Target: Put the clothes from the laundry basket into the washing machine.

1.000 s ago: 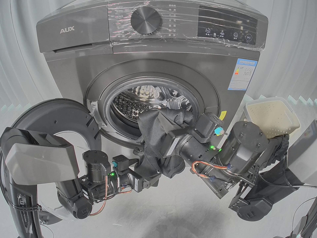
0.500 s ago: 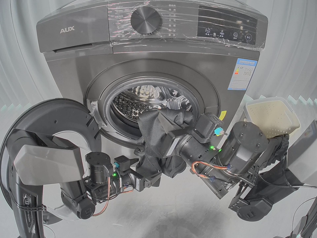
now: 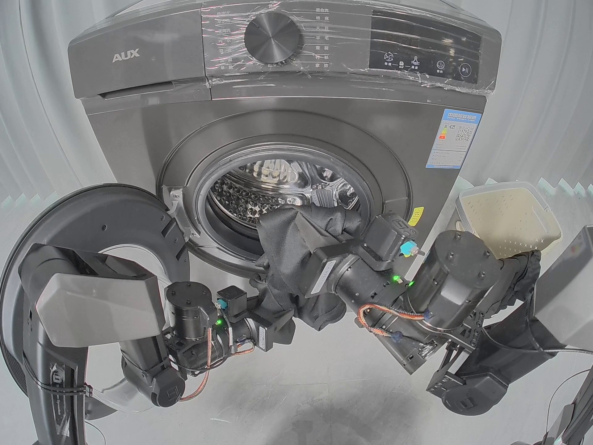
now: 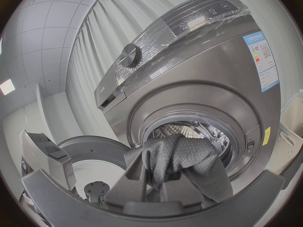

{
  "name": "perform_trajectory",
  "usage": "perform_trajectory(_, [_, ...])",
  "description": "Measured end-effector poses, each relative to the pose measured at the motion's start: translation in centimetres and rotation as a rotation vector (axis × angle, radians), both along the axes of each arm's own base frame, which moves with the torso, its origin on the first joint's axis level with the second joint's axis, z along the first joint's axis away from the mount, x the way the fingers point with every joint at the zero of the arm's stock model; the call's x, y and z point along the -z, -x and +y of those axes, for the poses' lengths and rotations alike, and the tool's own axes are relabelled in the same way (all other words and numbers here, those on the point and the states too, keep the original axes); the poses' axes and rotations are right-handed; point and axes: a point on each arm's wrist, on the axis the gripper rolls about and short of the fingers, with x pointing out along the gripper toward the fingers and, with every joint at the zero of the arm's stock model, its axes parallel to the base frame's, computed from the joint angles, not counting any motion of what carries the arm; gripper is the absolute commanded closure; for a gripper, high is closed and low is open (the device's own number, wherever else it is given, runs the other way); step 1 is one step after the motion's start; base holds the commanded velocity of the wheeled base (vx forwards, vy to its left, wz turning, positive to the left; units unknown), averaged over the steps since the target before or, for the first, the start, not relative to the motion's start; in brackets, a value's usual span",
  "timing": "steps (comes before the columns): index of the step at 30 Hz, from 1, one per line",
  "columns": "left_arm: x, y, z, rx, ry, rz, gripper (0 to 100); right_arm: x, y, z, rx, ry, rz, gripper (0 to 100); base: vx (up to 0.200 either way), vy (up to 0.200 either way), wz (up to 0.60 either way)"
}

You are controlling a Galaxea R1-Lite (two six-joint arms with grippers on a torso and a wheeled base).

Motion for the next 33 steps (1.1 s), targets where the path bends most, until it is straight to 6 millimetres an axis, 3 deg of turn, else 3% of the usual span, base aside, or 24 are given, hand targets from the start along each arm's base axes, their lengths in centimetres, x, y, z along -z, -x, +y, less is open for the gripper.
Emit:
perform_trajectory(9, [-1.1,1.1,-0.3,0.027,0.008,-0.013,100,0.5,-0.6,-0.6,0.024,0.019,0.01,100,0.0,0.0,0.0])
perform_trajectory(22, [-4.4,8.2,2.9,0.116,-0.018,0.035,100,2.0,-3.1,-2.1,0.104,0.055,0.036,100,0.0,0.0,0.0])
perform_trajectory(27, [-6.8,9.9,4.0,0.161,0.028,-0.024,100,2.8,-3.7,-2.3,0.121,0.072,0.052,100,0.0,0.0,0.0])
perform_trajectory(33, [-8.1,10.5,4.3,0.172,0.057,-0.068,100,3.6,-4.0,-2.2,0.122,0.074,0.058,100,0.0,0.0,0.0])
